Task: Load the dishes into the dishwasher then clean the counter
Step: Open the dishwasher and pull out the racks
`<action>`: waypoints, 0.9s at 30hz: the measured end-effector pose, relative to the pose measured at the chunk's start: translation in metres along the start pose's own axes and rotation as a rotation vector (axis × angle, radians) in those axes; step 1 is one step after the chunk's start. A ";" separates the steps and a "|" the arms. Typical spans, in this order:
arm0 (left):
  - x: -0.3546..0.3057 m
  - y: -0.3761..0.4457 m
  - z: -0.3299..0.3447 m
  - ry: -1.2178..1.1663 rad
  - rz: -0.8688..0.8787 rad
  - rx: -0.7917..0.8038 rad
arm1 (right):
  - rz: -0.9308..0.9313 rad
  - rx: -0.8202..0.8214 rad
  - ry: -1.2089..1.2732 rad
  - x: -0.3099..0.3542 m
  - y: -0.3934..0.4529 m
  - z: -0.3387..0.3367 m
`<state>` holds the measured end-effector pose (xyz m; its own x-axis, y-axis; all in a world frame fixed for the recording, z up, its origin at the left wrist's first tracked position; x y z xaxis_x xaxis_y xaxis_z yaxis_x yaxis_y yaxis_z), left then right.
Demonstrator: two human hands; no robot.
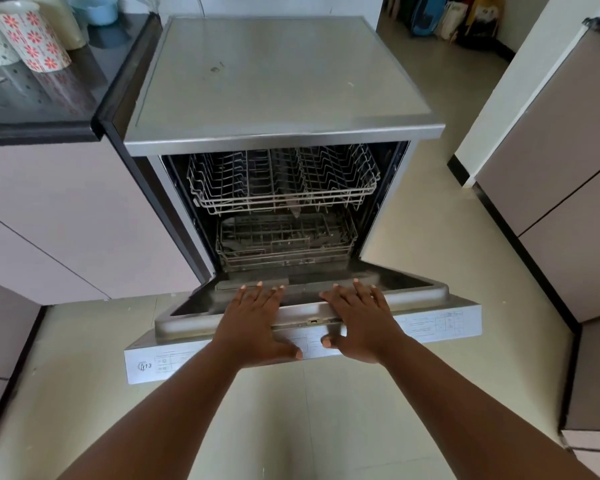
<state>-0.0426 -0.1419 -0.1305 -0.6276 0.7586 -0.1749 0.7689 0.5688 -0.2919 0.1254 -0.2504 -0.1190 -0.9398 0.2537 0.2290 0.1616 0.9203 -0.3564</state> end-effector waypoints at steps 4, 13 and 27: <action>-0.010 -0.015 0.017 -0.020 -0.025 0.067 | -0.019 0.042 0.009 -0.003 -0.008 0.023; -0.022 -0.043 0.093 -0.085 -0.086 0.082 | -0.018 0.025 0.091 -0.007 -0.032 0.099; -0.039 -0.073 0.211 -0.164 -0.169 0.288 | 0.020 0.189 0.033 -0.018 -0.063 0.216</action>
<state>-0.1001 -0.2800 -0.3012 -0.7720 0.5874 -0.2429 0.6015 0.5515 -0.5780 0.0667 -0.3774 -0.2959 -0.9262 0.2840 0.2482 0.1179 0.8431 -0.5246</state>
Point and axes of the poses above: each hand's wrist, its own y-axis towards the middle knuckle, its own z-axis out of the palm, x = y × z, the point moved 5 cm from there along y, towards the middle knuckle, and after that the axes turned 2 degrees about x, right-handed, at the moved point
